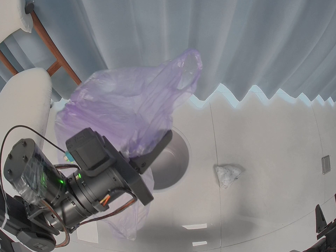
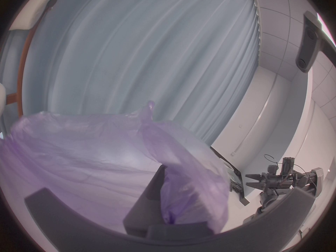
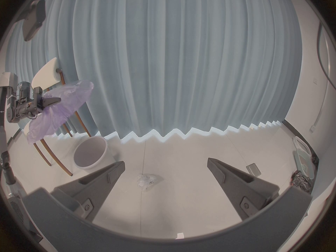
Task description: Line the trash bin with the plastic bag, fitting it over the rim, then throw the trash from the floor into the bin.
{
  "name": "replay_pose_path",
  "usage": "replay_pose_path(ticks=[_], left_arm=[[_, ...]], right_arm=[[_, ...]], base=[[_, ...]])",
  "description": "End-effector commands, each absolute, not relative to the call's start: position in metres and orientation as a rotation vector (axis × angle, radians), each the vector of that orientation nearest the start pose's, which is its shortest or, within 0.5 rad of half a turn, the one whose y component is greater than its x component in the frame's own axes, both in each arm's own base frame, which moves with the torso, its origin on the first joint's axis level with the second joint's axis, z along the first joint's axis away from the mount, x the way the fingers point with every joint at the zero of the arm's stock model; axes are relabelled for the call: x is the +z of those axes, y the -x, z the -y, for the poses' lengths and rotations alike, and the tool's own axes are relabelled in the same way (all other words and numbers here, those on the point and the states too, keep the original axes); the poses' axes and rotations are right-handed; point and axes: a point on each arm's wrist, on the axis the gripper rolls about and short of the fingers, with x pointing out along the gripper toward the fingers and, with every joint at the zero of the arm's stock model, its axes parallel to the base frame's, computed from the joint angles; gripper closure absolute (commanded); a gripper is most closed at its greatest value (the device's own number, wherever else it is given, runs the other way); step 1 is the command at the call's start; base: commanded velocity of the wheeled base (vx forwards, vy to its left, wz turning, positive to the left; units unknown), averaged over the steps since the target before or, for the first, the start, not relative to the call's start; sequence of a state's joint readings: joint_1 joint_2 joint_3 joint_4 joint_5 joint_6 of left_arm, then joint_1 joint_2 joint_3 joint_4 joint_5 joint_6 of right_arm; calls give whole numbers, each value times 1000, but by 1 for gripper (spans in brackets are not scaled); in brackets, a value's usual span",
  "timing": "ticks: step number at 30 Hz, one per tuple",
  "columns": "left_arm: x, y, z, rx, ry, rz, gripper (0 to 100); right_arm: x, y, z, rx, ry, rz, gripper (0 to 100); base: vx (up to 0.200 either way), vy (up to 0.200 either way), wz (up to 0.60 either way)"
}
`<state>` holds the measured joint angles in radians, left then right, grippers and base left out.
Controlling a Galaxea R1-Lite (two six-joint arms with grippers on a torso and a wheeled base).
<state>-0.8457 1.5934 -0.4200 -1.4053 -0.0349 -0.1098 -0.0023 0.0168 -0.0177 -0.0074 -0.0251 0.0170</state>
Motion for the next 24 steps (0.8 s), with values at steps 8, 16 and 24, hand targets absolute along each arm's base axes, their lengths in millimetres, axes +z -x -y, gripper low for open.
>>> replay_pose_path(ticks=[8,16,24], left_arm=[[182,-145,191,-917,185,131,100],[180,-146,188,-873,154,136,100],[187,-143,190,-897,170,165,100]], right_arm=[[76,23,1,-29,-17,8,0],[76,23,1,-26,-17,8,0],[76,23,0,-28,-17,8,0]], base=[[0,0,0],[0,0,0],[0,0,0]])
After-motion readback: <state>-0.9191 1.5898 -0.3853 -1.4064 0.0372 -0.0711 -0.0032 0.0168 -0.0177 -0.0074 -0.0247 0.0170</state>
